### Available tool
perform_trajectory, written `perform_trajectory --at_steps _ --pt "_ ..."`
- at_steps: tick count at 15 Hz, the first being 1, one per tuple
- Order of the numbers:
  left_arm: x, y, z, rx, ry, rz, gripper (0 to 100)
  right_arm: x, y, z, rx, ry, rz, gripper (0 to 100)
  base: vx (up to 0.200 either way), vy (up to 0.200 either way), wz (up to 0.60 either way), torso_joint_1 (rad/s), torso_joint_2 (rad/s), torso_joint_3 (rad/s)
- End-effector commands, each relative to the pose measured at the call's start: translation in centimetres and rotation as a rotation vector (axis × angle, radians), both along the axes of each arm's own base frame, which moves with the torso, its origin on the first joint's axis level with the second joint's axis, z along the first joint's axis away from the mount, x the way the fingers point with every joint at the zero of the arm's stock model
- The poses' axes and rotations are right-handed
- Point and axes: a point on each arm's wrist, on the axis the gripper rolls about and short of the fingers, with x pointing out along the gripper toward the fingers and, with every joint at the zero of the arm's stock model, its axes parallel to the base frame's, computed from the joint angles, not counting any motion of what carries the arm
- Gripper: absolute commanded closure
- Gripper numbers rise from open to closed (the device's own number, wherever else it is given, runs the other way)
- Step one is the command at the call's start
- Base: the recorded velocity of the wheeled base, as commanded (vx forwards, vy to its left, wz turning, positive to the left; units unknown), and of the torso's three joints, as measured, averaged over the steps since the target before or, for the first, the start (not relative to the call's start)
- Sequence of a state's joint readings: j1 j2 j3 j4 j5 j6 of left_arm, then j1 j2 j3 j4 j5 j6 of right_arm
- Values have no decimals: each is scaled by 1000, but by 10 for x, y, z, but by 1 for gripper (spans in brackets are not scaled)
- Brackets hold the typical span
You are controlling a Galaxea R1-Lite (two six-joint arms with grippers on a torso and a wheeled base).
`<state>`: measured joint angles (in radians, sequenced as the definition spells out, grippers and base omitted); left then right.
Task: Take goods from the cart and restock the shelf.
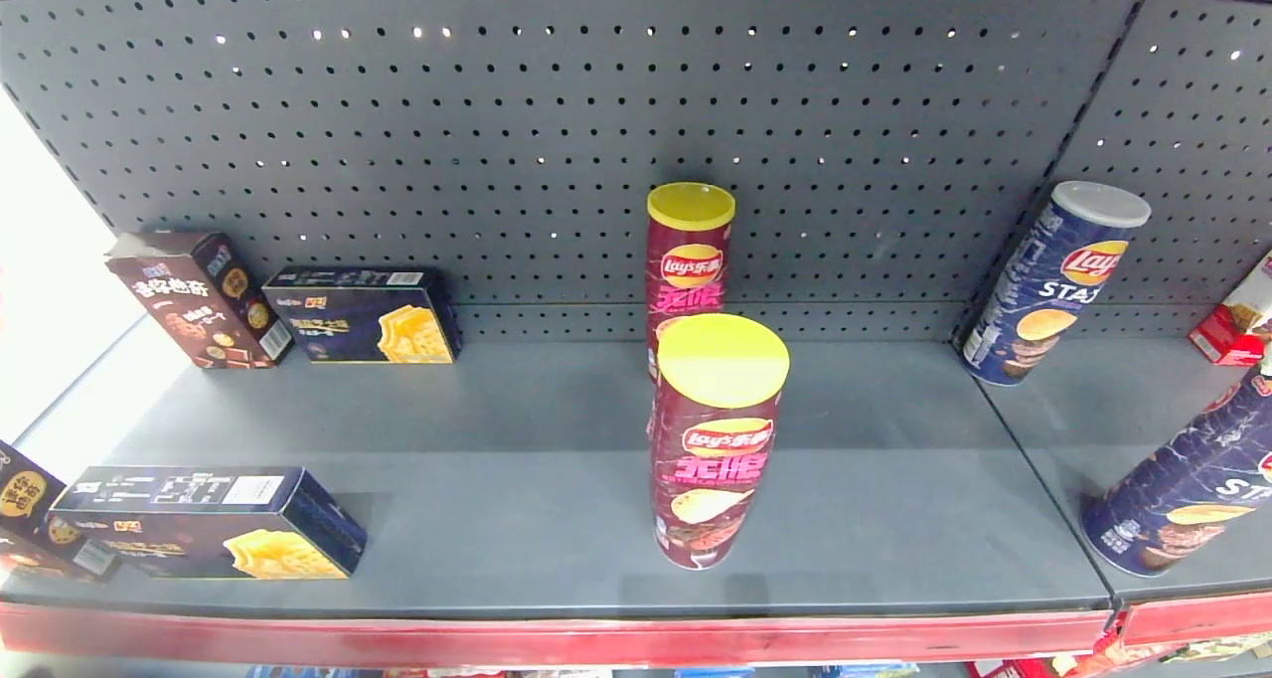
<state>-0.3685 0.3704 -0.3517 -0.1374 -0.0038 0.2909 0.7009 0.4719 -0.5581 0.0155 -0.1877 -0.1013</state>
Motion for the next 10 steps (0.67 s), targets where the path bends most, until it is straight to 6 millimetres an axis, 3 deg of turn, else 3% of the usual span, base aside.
perform_trajectory --at_steps 1,2,4,6,7,10 --pt "-52 19 -53 1 -1 27 0 -29 -24 -39 15 -19 -4 0 0 0 0 0 0 0" --pt "-50 18 -59 11 36 35 0 -29 -25 -63 -4 3 -2 0 0 0 0 0 0 0" --pt "-40 14 -79 35 100 38 0 -27 -23 -90 -33 39 -2 0 0 0 0 0 0 0" --pt "-26 10 -105 50 129 58 0 -25 -20 -135 -75 96 -31 0 0 0 0 0 0 0" --pt "-24 10 -109 51 136 66 0 -24 -19 -147 -83 109 -58 0 0 0 0 0 0 0" --pt "-23 8 -108 24 167 146 0 -17 -9 -145 -100 258 -247 0 0 0 0 0 0 0"
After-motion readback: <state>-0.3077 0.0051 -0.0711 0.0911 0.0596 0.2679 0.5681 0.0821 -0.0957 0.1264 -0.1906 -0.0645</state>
